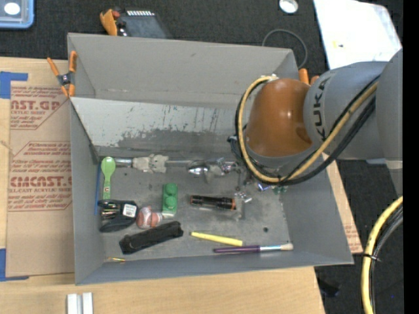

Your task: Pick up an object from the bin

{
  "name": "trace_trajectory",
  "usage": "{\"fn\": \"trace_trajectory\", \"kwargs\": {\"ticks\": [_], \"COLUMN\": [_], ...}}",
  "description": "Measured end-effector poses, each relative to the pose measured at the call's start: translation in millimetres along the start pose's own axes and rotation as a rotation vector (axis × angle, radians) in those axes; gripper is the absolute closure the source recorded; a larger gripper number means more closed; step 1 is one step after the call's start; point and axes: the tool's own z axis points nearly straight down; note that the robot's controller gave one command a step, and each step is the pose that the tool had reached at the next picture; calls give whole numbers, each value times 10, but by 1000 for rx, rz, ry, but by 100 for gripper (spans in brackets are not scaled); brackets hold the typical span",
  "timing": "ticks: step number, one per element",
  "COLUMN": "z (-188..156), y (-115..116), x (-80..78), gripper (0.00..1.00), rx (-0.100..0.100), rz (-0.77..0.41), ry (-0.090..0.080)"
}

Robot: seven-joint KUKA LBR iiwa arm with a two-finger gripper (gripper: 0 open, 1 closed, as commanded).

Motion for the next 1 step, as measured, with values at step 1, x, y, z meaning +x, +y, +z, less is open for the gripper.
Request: {"fn": "trace_trajectory", "kwargs": {"ticks": [1], "z": [235], "y": [84], "x": [-124], "gripper": [100], "rx": [4], "rz": [128], "ry": [-4]}}
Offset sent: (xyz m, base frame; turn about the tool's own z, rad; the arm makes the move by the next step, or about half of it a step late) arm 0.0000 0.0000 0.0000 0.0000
